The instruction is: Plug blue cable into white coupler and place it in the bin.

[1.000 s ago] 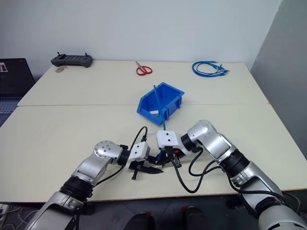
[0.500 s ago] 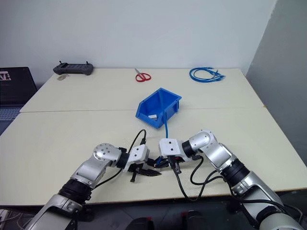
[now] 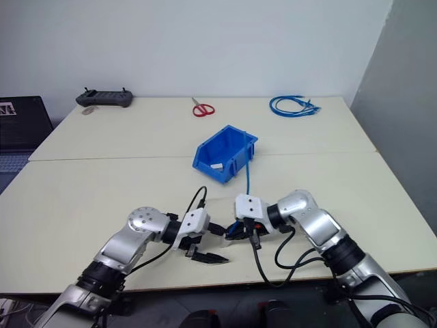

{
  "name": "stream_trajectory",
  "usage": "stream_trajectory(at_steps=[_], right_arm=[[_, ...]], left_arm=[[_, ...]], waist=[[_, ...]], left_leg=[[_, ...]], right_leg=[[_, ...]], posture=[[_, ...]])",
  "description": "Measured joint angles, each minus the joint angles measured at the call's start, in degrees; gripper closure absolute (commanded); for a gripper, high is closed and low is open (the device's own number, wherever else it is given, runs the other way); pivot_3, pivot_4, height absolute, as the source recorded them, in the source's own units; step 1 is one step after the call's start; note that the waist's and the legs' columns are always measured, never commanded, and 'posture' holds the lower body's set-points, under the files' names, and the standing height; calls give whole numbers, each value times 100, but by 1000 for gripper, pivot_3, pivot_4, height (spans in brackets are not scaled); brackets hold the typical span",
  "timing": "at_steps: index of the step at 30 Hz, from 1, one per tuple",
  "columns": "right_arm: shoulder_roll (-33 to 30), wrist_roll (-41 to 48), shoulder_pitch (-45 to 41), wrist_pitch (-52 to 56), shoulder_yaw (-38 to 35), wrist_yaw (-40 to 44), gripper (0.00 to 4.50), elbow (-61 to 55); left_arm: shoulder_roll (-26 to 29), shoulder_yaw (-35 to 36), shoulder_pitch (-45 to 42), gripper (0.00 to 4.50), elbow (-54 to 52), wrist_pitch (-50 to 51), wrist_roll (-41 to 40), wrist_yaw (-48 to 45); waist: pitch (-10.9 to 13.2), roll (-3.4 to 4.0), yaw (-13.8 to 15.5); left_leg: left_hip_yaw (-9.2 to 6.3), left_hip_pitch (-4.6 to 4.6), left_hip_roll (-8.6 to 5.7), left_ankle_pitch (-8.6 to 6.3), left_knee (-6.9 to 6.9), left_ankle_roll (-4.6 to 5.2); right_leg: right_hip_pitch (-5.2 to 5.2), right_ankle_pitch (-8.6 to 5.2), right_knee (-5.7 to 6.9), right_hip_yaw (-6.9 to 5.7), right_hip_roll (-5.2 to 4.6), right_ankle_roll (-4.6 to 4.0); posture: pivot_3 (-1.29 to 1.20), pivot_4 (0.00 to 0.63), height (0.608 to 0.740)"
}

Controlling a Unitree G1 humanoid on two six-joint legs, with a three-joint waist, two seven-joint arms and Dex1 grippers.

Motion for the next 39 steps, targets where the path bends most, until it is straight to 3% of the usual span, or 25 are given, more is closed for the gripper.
stream_trajectory(at_steps=[1, 5, 11, 13, 16, 17, 21, 22, 23, 27, 34, 39], right_arm=[[-105, 238, 2, 691, -289, -121, 4328, -299], [-141, 815, -360, 2037, -1158, -543, 4328, -597], [459, 1421, -1702, 3220, -2252, -1408, 4328, -94], [765, 1363, -2271, 3290, -2511, -1910, 4328, 706], [993, 1144, -2774, 3066, -2606, -2443, 4328, 1677], [1183, 1004, -3119, 2819, -2617, -2720, 4328, 2480], [1410, 760, -3683, 2209, -2683, -3062, 4328, 3923], [1503, 716, -3858, 2014, -2721, -3108, 3627, 4308], [1576, 684, -3991, 1840, -2750, -3121, 3552, 4604], [1808, 538, -4585, 992, -2838, -3245, 2568, 5825], [1725, 253, -4734, 423, -2849, -3326, 1125, 6632], [1409, 158, -4508, 512, -2785, -2961, 1125, 6363]], left_arm=[[110, 214, 250, 74, -357, 245, -142, 188], [60, 771, 486, 32, -1268, 1043, -554, 899], [-570, 1745, 560, 32, -2834, 2376, -1213, 2700], [-969, 2085, 597, 32, -3353, 2762, -1282, 3548], [-1191, 2337, 664, 32, -3808, 3075, -1267, 4400], [-1218, 2425, 787, 32, -4044, 3223, -1175, 4786], [-1300, 2446, 928, 32, -4376, 3414, -1104, 5366], [-1310, 2425, 953, 0, -4378, 3419, -1070, 5471], [-1332, 2410, 963, 0, -4378, 3417, -1029, 5553], [-1548, 2262, 852, 0, -4367, 3411, -956, 5951], [-1569, 2178, 878, 0, -4347, 3412, -953, 6169], [-1701, 2223, 851, 0, -4060, 3425, -916, 6465]], waist=[[36, 6, 0], [143, -12, 13], [168, -12, -24], [168, -12, -28], [167, -14, -2], [168, -15, -9], [169, -14, -2], [169, -14, -3], [170, -15, -3], [170, -15, 14], [170, -15, 9], [170, -16, 16]], left_leg=[[2, -13, 2, 0, 0, 0], [-5, -31, 8, 0, 4, -1], [-3, -47, 7, 0, 3, -1], [1, -60, 7, 0, 5, -1], [-3, -96, 3, 1, 6, -2], [4, -102, 3, 1, 8, -2], [11, -112, -5, 0, 6, -5], [13, -113, -6, -1, 6, -6], [11, -116, -6, -2, 6, -6], [7, -117, -10, -3, 6, -9], [9, -118, -20, -3, 6, -9], [3, -118, -26, -3, 6, -9]], right_leg=[[-12, 0, 1, 1, -6, 1], [-27, 5, 3, -7, -10, 9], [-37, 8, -4, -4, -8, 13], [-50, 10, -3, 2, -8, 12], [-81, 27, -2, 0, -9, -17], [-88, 33, -3, 7, -9, -17], [-92, 35, -14, 9, -18, -19], [-92, 35, -16, 10, -19, -19], [-93, 35, -18, 8, -20, -19], [-91, 35, -19, 3, -23, -18], [-91, 36, -18, 5, -38, -16], [-87, 37, -19, 1, -43, -15]], posture=[[0, 150, 740], [0, 150, 740], [0, 150, 740], [0, 150, 740], [0, 150, 740], [0, 150, 740], [0, 150, 740], [0, 150, 740], [0, 150, 740], [0, 150, 740], [0, 150, 740], [0, 150, 740]])
